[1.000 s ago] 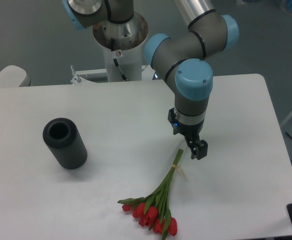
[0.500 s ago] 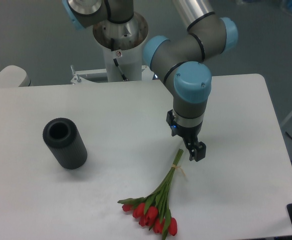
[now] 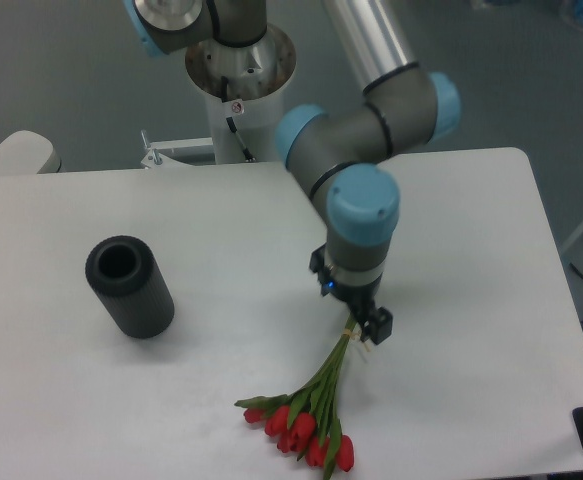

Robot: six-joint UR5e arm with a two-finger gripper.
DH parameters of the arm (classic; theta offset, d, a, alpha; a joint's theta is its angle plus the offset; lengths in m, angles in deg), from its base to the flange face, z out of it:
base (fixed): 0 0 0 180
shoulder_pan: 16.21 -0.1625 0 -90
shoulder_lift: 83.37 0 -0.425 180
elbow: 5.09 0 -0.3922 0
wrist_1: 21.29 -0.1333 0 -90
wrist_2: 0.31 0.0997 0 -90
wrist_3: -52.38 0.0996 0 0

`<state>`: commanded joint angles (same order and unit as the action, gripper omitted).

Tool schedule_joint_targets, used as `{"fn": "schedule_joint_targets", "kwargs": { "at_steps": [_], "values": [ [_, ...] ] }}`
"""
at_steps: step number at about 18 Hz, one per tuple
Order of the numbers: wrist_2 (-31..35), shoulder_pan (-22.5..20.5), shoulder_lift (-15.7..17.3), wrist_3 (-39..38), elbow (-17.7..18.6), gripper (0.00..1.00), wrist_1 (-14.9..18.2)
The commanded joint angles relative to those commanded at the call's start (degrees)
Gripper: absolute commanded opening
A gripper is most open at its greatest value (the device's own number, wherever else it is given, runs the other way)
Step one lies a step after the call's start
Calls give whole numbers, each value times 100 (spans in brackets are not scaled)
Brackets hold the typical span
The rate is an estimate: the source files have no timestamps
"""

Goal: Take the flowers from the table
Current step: 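Lower the open gripper down onto the tulip stems below the blooms, then close the gripper around the tulip stems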

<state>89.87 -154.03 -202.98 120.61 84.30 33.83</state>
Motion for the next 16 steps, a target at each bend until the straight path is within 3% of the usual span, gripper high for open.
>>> {"fn": "schedule_joint_targets", "kwargs": {
  "at_steps": [7,16],
  "values": [
    [0,124,-546,-776,-176,100,-704],
    [61,150,-730,-1294,-185,100,-793]
  ]
}}
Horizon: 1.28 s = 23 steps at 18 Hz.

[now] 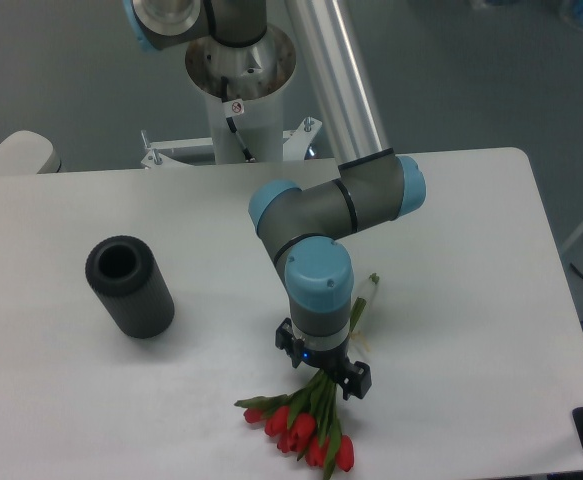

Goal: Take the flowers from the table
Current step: 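Close the gripper around the tulip stems, then lift the gripped tulip bunch up off the table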

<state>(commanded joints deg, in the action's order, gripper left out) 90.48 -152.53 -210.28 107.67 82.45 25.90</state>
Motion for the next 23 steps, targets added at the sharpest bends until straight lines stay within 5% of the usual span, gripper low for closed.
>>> {"fn": "schedule_joint_targets", "kwargs": {
  "at_steps": [4,5,6,9,13,19,23],
  "values": [
    [26,0,-53,-53,26,93,0],
    [18,0,-70,-36,27,82,9],
    [26,0,-70,-27,35,59,9],
    [26,0,-35,-62,35,28,9],
    [35,-9,140,-106,35,18,26],
    [18,-26,483,-123,44,17,131],
    [18,-96,781,-45,-35,16,596]
  ]
}}
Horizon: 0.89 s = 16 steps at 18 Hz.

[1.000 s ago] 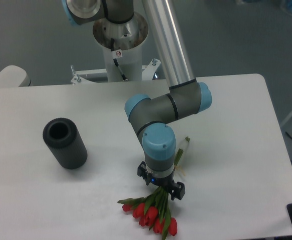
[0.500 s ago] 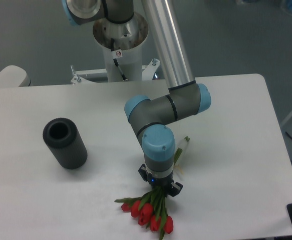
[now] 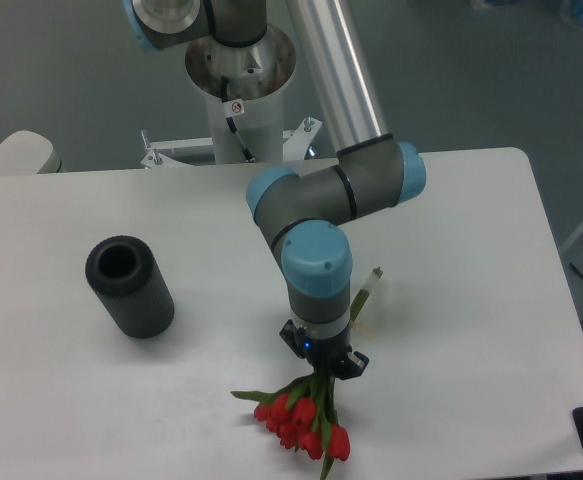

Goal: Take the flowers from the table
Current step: 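Lift the gripped tulip bunch up off the table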

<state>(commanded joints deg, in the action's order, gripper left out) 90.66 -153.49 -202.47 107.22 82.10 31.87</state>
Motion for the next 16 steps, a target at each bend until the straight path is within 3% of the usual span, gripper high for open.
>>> {"fn": "schedule_joint_targets", "kwargs": {
  "at_steps": [4,9,13,16],
  "values": [
    [-9,-176,185,236,-140,14,484],
    [-79,-553,369,1193,-308,14,1072],
    [-88,-861,563,2161,-308,14,1398],
    [-132,-940,598,2530,-352,14,1416]
  ]
}}
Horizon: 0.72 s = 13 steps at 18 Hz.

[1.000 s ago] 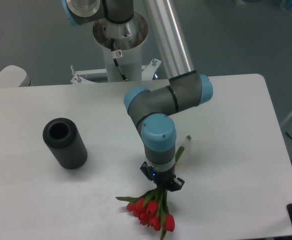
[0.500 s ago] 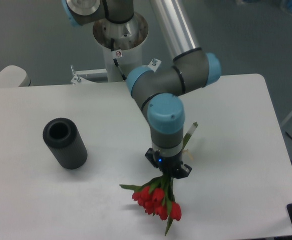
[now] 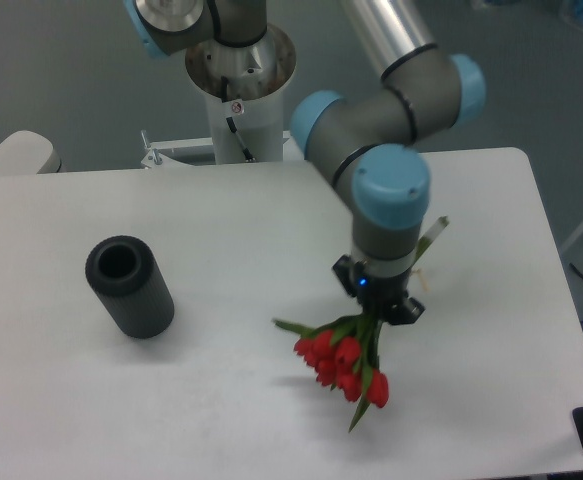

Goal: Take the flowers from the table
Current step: 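Lift the gripped tulip bunch up off the table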

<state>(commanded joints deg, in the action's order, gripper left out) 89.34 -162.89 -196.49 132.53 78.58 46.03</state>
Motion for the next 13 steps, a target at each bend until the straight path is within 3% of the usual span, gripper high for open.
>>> {"fn": "schedule_joint_targets", "kwargs": {
  "at_steps": [6,13],
  "values": [
    [-220,-229,53,537,-27,13,149],
    [-194,-229,53,599,-27,13,150]
  ]
}}
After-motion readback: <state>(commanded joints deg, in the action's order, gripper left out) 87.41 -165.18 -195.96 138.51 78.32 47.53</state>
